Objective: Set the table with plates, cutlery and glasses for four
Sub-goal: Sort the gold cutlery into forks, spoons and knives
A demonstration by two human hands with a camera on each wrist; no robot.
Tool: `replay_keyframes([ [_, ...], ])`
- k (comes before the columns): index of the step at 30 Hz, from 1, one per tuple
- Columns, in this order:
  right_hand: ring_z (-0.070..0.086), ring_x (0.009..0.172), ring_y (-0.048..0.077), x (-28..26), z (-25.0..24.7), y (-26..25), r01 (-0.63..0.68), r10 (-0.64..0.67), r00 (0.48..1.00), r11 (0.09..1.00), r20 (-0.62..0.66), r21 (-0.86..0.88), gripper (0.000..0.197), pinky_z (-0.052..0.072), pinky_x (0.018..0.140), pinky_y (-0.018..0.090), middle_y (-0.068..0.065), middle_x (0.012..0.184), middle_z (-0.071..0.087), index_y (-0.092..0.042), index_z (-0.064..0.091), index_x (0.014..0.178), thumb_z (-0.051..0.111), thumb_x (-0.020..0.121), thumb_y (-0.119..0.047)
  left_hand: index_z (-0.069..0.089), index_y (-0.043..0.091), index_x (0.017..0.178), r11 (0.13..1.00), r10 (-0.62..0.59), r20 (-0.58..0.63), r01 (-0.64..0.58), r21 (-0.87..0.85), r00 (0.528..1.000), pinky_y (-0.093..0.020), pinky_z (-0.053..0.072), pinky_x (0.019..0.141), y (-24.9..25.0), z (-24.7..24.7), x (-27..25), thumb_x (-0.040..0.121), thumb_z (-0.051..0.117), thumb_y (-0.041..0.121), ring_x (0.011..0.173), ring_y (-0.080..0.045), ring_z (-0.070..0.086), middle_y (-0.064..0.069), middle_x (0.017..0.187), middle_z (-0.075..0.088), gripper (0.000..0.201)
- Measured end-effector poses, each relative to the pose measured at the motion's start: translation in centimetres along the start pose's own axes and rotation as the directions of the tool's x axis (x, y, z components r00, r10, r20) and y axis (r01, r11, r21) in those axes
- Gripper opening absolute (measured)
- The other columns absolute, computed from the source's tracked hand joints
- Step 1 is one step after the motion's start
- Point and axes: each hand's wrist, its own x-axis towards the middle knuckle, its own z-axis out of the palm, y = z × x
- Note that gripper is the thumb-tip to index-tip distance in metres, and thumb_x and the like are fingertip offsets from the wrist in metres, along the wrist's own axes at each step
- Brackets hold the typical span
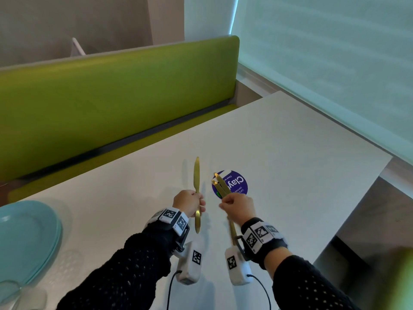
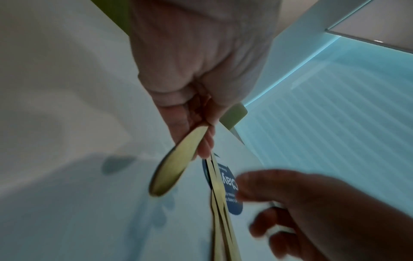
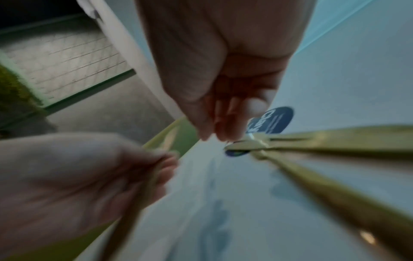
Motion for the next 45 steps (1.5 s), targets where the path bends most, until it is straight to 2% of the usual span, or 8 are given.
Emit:
replay_keyframes([
  [6, 0.059, 0.085, 0.014, 0.8, -0.9, 2.7, -0.159, 0.163, 0.987, 0.974, 0.010, -0.163, 0.014, 0.052, 0.081, 0.025, 0.003, 0.096, 0.070, -0.013, 0.070, 0.095, 0.061, 0.088, -0.021, 0.056, 0.007, 0.079, 0.999, 0.014, -0.022, -0.014, -0.041, 1.000, -0.031, 0.052, 0.055, 0.1, -1.0, 0.4, 0.098, 0.039, 0.013, 0.054, -0.020, 0.052, -0.007, 0.067, 0.055, 0.027],
  [17, 0.062, 0.079, 0.018, 1.0, 0.5, 2.8, -0.203, 0.204, 0.978, 0.904, -0.037, -0.376, 0.021, 0.051, 0.071, 0.025, 0.004, 0.094, 0.070, -0.014, 0.069, 0.099, 0.055, 0.090, -0.026, 0.055, 0.011, 0.077, 0.997, 0.051, 0.039, -0.049, -0.062, 0.998, -0.041, 0.056, 0.071, 0.5, -1.2, -0.2, 0.097, 0.042, 0.011, 0.057, -0.020, 0.053, -0.008, 0.071, 0.056, 0.024],
  [25, 0.053, 0.070, 0.017, 0.7, 0.1, 1.7, -0.208, 0.197, 0.978, 0.881, -0.072, -0.426, 0.019, 0.042, 0.060, 0.023, 0.002, 0.080, 0.058, -0.011, 0.064, 0.094, 0.056, 0.086, -0.027, 0.056, 0.009, 0.083, 0.996, 0.066, 0.078, -0.061, -0.070, 0.995, -0.038, 0.056, 0.071, 0.6, -1.7, -0.3, 0.092, 0.041, 0.000, 0.064, -0.021, 0.057, -0.007, 0.076, 0.058, 0.020],
  [27, 0.051, 0.062, 0.014, 1.0, -0.4, 1.1, -0.171, 0.158, 0.985, 0.924, -0.066, -0.341, 0.016, 0.041, 0.055, 0.022, -0.001, 0.068, 0.055, -0.015, 0.063, 0.075, 0.058, 0.085, -0.026, 0.056, 0.008, 0.087, 0.995, 0.071, 0.085, -0.065, -0.075, 0.994, -0.039, 0.056, 0.075, 0.8, -1.7, -0.4, 0.093, 0.041, 0.000, 0.065, -0.021, 0.058, -0.007, 0.078, 0.059, 0.018],
  [29, 0.053, 0.055, 0.012, 1.3, -1.0, 0.2, -0.087, 0.086, 0.996, 0.992, -0.021, -0.092, 0.029, 0.045, 0.052, 0.021, -0.002, 0.059, 0.057, -0.021, 0.056, 0.056, 0.059, 0.085, -0.018, 0.055, 0.007, 0.093, 0.994, 0.088, 0.080, -0.082, -0.068, 0.993, -0.035, 0.056, 0.074, 0.9, -1.7, -0.4, 0.095, 0.041, 0.002, 0.068, -0.019, 0.060, -0.007, 0.080, 0.060, 0.015],
  [33, 0.065, 0.057, 0.010, 0.3, -2.2, -2.5, -0.121, 0.027, 0.983, 0.842, 0.182, 0.525, 0.020, 0.053, 0.051, 0.020, 0.004, 0.072, 0.065, -0.012, 0.064, 0.076, 0.054, 0.092, -0.006, 0.055, 0.005, 0.102, 0.988, 0.112, 0.085, -0.102, -0.115, 0.990, -0.031, 0.055, 0.073, 1.0, -1.3, -0.5, 0.098, 0.040, 0.007, 0.071, -0.018, 0.061, -0.005, 0.084, 0.061, 0.015],
  [40, 0.065, 0.064, 0.013, -0.3, -1.5, -4.0, -0.125, -0.015, 0.961, 0.868, 0.276, 0.481, 0.015, 0.054, 0.052, 0.019, 0.006, 0.076, 0.068, 0.000, 0.064, 0.099, 0.053, 0.094, -0.007, 0.061, 0.017, 0.086, 0.981, 0.166, 0.157, -0.147, -0.127, 0.973, -0.036, 0.057, 0.077, 1.1, -0.9, -1.3, 0.098, 0.044, 0.024, 0.084, -0.024, 0.066, -0.010, 0.089, 0.066, 0.022],
  [45, 0.065, 0.064, 0.014, -0.6, -1.0, -4.1, -0.117, -0.019, 0.957, 0.889, 0.289, 0.444, 0.012, 0.055, 0.056, 0.020, 0.009, 0.079, 0.068, -0.005, 0.065, 0.089, 0.053, 0.093, -0.008, 0.063, 0.012, 0.088, 0.984, 0.176, 0.185, -0.171, -0.042, 0.967, -0.040, 0.057, 0.084, 0.8, -1.1, -1.3, 0.095, 0.052, 0.021, 0.076, -0.022, 0.065, -0.011, 0.084, 0.067, 0.016],
])
